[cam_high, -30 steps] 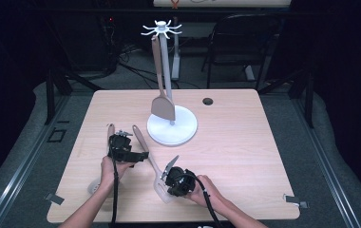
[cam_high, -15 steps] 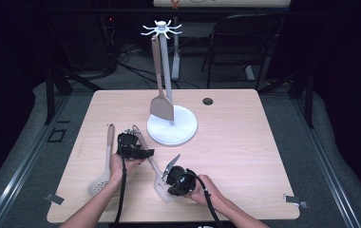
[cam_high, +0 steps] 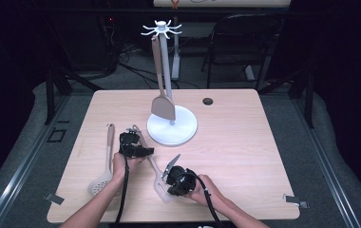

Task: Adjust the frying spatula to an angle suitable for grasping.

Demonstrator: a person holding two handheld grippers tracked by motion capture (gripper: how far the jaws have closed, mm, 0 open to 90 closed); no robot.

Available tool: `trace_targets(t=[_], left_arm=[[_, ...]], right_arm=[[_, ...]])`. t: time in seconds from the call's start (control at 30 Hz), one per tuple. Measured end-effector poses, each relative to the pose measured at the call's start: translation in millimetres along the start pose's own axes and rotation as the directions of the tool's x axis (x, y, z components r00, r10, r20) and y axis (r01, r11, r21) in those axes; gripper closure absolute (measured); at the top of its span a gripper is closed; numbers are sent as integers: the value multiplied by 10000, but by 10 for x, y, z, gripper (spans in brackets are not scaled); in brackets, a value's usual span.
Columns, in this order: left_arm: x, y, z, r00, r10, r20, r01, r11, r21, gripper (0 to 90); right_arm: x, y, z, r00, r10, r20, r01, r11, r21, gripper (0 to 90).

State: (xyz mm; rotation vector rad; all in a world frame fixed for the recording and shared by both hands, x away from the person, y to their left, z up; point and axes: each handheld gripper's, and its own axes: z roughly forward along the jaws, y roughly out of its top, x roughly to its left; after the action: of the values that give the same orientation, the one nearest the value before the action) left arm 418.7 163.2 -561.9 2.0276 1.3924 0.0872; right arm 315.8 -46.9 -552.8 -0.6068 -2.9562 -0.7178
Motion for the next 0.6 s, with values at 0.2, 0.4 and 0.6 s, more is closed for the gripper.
trace_targets(t=[0.2, 0.4, 0.6], left_arm=[[38, -5, -6, 9987, -289, 422, 291, 9996, -36, 542], [20, 1, -86, 9965, -251, 803, 286, 9987, -423, 573], [-48, 3, -221, 9930, -124, 1176, 250, 9940, -1063, 620]], right_arm=[[-9, -4, 1, 10000, 25, -54, -26, 10000, -35, 900], [-15, -9, 3, 9998, 110, -189, -113, 9998, -134, 900], [-23, -13, -10, 9996, 130, -267, -135, 9998, -171, 900]])
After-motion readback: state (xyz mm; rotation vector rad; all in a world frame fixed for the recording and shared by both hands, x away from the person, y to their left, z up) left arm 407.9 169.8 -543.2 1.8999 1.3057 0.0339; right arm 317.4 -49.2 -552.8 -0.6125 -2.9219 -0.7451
